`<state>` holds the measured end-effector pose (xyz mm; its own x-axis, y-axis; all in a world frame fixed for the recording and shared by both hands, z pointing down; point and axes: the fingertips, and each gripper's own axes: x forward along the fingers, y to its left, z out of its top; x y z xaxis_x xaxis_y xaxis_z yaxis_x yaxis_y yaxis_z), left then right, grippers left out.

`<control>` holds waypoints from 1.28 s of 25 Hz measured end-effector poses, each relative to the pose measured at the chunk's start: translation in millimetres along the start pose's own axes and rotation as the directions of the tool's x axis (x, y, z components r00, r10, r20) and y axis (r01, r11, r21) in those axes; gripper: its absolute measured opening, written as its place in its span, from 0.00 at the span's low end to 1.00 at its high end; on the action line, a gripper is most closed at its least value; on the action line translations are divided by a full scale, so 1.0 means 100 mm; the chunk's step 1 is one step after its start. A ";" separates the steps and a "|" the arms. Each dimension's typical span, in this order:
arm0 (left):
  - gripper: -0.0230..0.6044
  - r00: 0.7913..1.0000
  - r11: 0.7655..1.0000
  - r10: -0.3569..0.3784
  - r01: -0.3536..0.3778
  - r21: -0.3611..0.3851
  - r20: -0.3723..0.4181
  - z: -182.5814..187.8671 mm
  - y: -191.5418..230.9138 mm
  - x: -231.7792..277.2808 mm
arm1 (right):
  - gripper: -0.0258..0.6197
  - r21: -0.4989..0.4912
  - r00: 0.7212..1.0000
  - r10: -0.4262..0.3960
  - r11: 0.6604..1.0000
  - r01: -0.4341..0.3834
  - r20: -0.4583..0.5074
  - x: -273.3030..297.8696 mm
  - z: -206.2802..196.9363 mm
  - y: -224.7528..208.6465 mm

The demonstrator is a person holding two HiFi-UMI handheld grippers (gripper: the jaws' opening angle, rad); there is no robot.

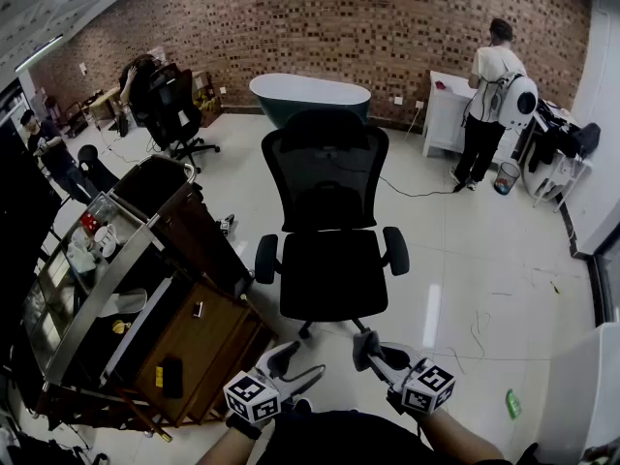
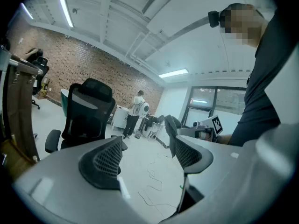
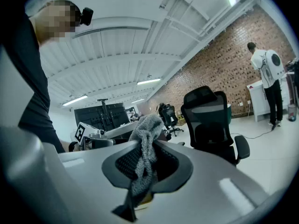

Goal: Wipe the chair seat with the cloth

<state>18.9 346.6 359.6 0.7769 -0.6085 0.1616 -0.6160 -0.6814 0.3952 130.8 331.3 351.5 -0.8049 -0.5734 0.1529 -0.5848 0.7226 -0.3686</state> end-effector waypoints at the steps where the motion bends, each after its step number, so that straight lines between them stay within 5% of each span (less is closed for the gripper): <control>1: 0.65 1.000 1.000 0.005 -0.005 0.003 0.004 0.01 0.00 0.03 | 0.11 -0.006 1.000 0.009 1.000 -0.009 0.001 0.00 0.00 -0.02; 16: 0.65 1.000 1.000 0.024 -0.024 0.020 0.018 0.21 0.46 0.39 | 0.11 -0.015 0.999 0.046 0.999 -0.046 -0.017 0.42 0.08 -0.45; 32: 0.65 0.987 0.990 -0.138 0.135 -0.034 -0.079 0.87 2.33 1.21 | 0.11 0.036 0.995 -0.065 0.997 0.068 -0.074 2.33 0.52 -1.54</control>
<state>-42.3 78.5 392.6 0.8622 -0.4749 0.1763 -0.5002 -0.7432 0.4443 39.0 66.4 395.9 -0.7704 -0.5892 0.2437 -0.6341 0.6677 -0.3900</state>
